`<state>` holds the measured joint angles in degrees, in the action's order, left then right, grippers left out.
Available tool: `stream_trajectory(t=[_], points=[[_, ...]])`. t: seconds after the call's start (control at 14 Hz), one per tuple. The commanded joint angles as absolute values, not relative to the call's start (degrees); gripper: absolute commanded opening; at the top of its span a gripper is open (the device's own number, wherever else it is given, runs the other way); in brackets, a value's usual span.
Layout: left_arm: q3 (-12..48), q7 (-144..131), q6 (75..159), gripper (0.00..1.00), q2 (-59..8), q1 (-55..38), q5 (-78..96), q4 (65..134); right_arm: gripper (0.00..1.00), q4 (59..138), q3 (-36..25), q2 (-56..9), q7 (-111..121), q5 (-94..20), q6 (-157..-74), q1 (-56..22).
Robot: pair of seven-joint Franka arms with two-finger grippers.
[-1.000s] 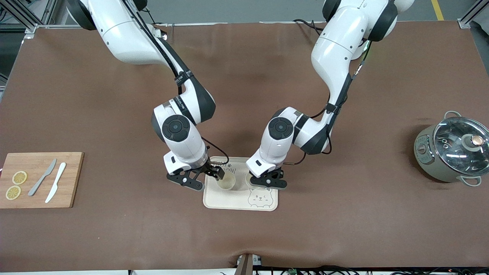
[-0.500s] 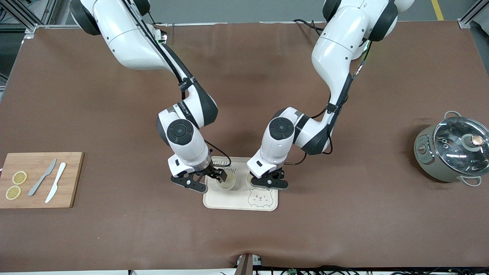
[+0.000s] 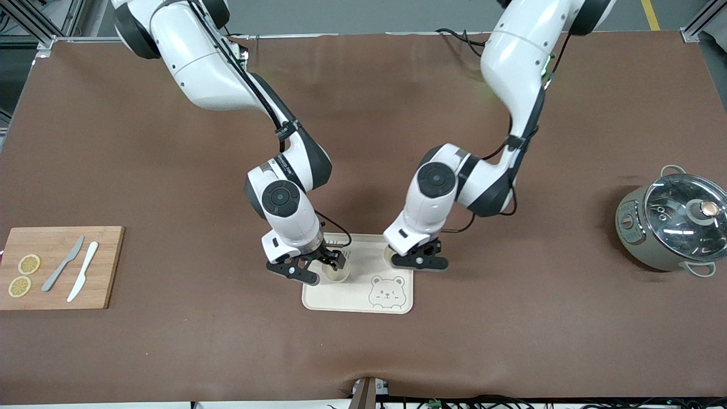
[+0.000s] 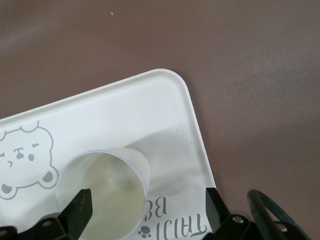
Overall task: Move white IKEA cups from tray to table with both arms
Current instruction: 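Close the left gripper and the right gripper on the cup rims, then carry the cup with the left gripper toward the steel pot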
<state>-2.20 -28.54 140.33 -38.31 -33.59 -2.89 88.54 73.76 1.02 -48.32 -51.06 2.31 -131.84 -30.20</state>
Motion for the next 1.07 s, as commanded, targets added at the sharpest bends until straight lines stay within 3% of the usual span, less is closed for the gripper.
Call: stream_trajectory(t=[0.0,0.36,0.57,1.0], points=[[-1.68,-22.35,156.56,0.0,-21.57,-28.94,-2.2,115.94,1.0,71.72,0.44,-49.83,-52.29,3.34,-131.66,-30.76],[5.96,-12.4,158.91,0.0,-6.45,-14.44,-2.02,133.21,1.0,71.81,0.18,-51.06,-52.29,3.43,-133.15,-30.76],[6.42,-10.29,158.73,0.0,1.38,-11.69,-1.93,140.69,1.0,71.81,0.0,-51.42,-52.29,3.96,-133.15,-30.85],[6.15,-0.55,158.47,0.0,9.84,-5.64,-0.97,150.1,1.0,71.89,0.0,-51.94,-52.38,4.57,-133.68,-30.85]])
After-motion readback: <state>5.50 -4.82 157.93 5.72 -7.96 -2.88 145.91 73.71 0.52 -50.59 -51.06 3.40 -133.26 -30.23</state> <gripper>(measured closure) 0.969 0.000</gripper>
